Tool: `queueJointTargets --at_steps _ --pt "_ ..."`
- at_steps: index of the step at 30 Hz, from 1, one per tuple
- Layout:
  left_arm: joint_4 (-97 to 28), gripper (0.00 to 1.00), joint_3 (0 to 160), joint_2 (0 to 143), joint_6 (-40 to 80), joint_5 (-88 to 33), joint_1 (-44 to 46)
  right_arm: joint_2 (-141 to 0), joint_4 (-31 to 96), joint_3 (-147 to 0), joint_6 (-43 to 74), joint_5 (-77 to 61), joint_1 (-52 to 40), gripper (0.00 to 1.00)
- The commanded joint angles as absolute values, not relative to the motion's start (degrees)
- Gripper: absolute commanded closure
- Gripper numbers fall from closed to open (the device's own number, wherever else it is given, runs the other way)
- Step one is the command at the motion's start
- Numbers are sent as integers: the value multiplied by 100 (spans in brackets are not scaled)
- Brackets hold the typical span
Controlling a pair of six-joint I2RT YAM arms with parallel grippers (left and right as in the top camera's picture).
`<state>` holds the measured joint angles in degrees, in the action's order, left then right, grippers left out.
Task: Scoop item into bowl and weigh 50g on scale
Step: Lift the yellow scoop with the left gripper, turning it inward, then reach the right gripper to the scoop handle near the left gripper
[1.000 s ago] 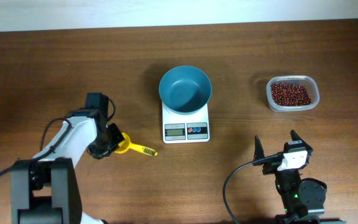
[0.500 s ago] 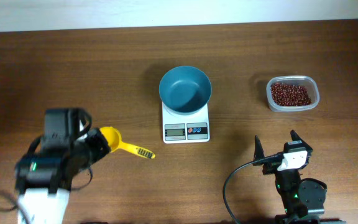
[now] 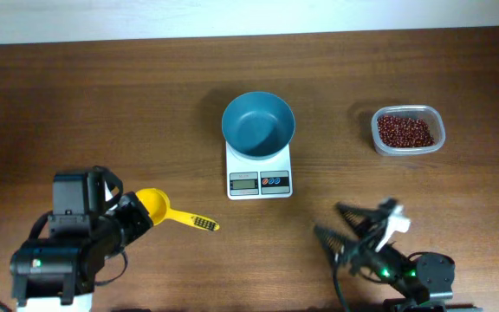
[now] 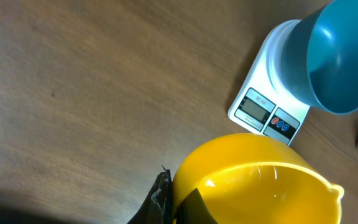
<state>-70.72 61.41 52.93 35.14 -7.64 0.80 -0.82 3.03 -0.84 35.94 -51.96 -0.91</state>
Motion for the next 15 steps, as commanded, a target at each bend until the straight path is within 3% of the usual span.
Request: queueJointTargets --at_steps 1,5,10,15 --pt "-7081 100 6187 5535 3710 -1066 86 -62 298 -32 4016 -8790 -150 1" --pt "-7124 100 6187 5881 3710 -1144 86 -62 419 -32 4429 -8823 -154 1" --pt "-7126 100 6187 6248 3712 -1553 86 -62 325 -32 4613 -7183 -150 1" --pt "-7122 100 6187 6403 3710 -1544 86 -134 252 -82 4711 -6823 -150 1"
